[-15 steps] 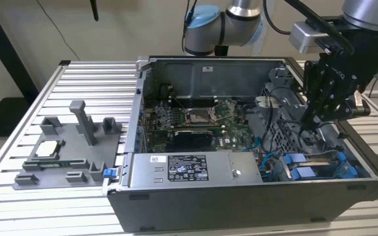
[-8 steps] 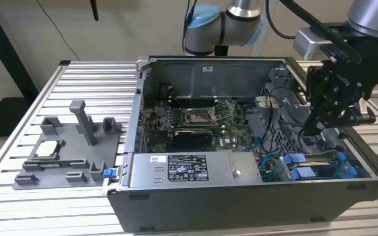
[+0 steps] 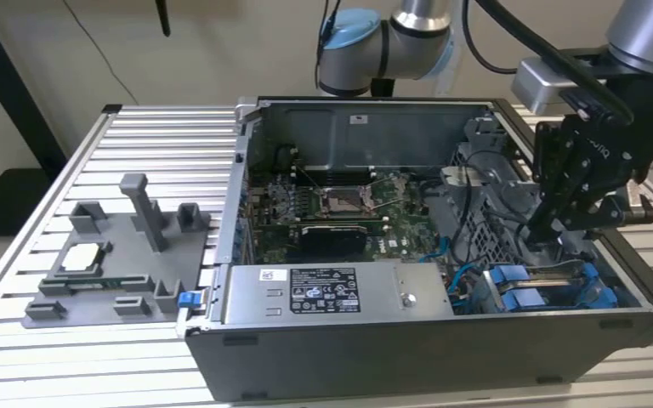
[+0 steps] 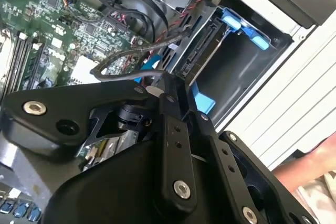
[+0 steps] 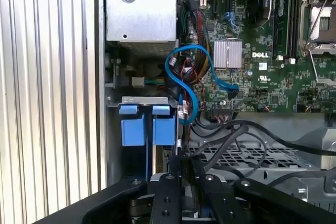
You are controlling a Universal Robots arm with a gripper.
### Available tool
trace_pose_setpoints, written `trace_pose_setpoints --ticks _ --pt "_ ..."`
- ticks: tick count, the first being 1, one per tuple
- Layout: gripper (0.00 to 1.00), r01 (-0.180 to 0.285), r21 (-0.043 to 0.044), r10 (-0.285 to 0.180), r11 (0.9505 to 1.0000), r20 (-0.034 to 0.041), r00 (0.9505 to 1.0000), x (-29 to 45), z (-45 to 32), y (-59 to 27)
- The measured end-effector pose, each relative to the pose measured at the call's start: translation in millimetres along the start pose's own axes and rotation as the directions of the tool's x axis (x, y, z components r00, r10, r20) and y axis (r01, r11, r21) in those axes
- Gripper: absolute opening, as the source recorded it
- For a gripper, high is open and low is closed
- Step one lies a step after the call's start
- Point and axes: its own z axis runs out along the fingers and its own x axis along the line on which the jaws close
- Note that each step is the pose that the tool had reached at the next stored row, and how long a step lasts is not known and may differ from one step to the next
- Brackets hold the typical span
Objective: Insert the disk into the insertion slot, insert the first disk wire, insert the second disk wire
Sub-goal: 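Insert the first disk wire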
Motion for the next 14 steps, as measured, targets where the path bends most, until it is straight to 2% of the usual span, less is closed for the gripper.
trace_pose_setpoints --ticks 14 --pt "0.00 0.000 0.0000 0.000 1.0000 -0.0004 1.0000 9.9 8.8 -7.5"
